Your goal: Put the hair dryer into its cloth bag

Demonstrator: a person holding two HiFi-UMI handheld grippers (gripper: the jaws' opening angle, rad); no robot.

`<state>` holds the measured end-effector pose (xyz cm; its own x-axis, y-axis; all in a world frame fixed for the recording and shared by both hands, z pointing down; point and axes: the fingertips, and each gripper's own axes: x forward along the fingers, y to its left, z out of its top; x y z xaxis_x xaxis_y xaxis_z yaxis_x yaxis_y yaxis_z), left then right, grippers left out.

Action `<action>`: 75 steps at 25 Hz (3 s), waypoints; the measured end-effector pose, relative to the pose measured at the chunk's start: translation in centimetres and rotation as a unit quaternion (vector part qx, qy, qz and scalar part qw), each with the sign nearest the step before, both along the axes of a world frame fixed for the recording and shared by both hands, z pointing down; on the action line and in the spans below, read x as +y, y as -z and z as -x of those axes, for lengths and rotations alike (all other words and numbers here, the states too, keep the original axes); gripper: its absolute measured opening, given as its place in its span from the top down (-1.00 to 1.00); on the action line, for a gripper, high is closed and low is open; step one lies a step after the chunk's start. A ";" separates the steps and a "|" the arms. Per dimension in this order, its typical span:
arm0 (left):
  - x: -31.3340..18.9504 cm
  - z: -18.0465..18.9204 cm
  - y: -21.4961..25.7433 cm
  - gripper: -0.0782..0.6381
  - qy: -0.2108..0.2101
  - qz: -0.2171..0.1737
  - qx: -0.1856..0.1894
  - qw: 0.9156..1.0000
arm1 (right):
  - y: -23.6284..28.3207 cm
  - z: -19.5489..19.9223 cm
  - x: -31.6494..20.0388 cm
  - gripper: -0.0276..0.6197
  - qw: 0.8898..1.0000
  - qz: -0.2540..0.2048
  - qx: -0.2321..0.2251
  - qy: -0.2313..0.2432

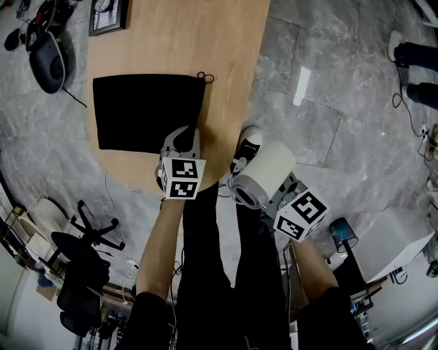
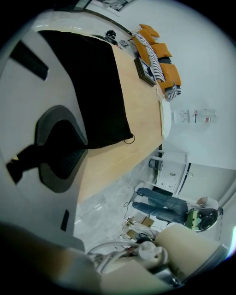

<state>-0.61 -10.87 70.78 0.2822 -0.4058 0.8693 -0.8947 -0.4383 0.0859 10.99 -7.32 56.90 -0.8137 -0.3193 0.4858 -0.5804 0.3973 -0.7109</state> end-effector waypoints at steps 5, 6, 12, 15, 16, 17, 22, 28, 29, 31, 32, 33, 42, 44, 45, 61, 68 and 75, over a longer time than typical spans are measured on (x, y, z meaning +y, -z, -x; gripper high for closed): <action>0.1 0.5 0.7 0.68 0.015 0.014 0.024 0.999 | -0.3 0.3 -0.2 0.18 1.000 0.004 0.002 0.005; 0.2 0.5 0.5 0.68 0.014 0.018 0.027 0.999 | -0.3 0.4 -0.2 0.18 1.000 0.005 0.003 0.005; 0.3 -0.3 -0.3 0.58 -0.001 0.032 0.036 0.999 | -0.5 0.6 -0.5 0.18 1.000 0.008 0.004 0.011; 0.1 -0.5 -0.1 0.48 0.011 0.030 0.049 0.998 | -0.6 0.7 -0.5 0.18 1.000 0.010 0.006 0.014; 0.0 -0.3 -0.1 0.47 0.015 0.029 0.048 0.998 | -0.7 0.8 -0.5 0.18 1.000 0.011 0.006 0.015; -0.1 -0.1 -0.3 0.47 0.016 0.030 0.040 0.999 | -0.7 0.8 -0.5 0.18 1.000 0.012 0.006 0.015; 0.6 -0.5 -1.4 0.35 -0.016 0.048 0.029 0.998 | -1.0 1.1 -0.3 0.18 1.000 0.018 0.004 0.015; 0.6 -0.5 -1.9 0.22 -0.004 0.050 0.011 0.999 | -1.1 1.2 0.1 0.18 1.000 0.022 0.005 0.017; 0.5 -0.2 -1.8 0.22 0.002 0.045 0.006 0.999 | -1.1 1.1 0.2 0.18 1.000 0.021 0.005 0.017; 0.2 0.4 -1.5 0.27 0.015 0.033 -0.002 0.999 | -1.2 0.9 0.2 0.18 1.000 0.022 0.005 0.018; 0.1 0.7 -1.4 0.33 0.020 0.028 -0.006 0.999 | -1.3 0.8 0.2 0.18 1.000 0.023 0.006 0.017; 0.0 1.1 -1.4 0.36 0.022 0.025 -0.010 0.999 | -1.3 0.8 0.2 0.18 1.000 0.024 0.006 0.016; 0.2 1.0 -1.8 0.37 -0.004 0.032 -0.033 0.999 | -1.2 1.1 0.3 0.18 0.999 0.026 0.000 0.018; 0.2 1.0 -2.3 0.38 -0.018 0.035 -0.053 0.998 | -1.3 1.1 0.4 0.18 0.999 0.029 0.000 0.018; 0.2 1.0 -2.4 0.38 -0.023 0.034 -0.058 0.997 | -1.3 1.1 0.5 0.18 0.999 0.029 0.000 0.018; -0.7 2.0 2.8 0.69 0.025 0.003 0.050 0.998 | -1.8 1.5 0.4 0.18 0.999 0.029 0.010 0.031; 0.8 2.2 2.0 0.69 0.002 0.045 0.055 0.997 | -1.3 2.8 -0.3 0.18 0.999 0.020 0.017 0.047; 1.6 2.1 0.1 0.68 0.002 0.057 0.043 0.997 | -1.8 3.7 0.1 0.18 0.998 0.025 0.019 0.060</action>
<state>-2.71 -9.23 70.67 0.3569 -0.3067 0.8823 -0.8834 -0.4180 0.2120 7.28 -7.21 58.71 -0.8247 -0.1961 0.5305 -0.5585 0.4299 -0.7094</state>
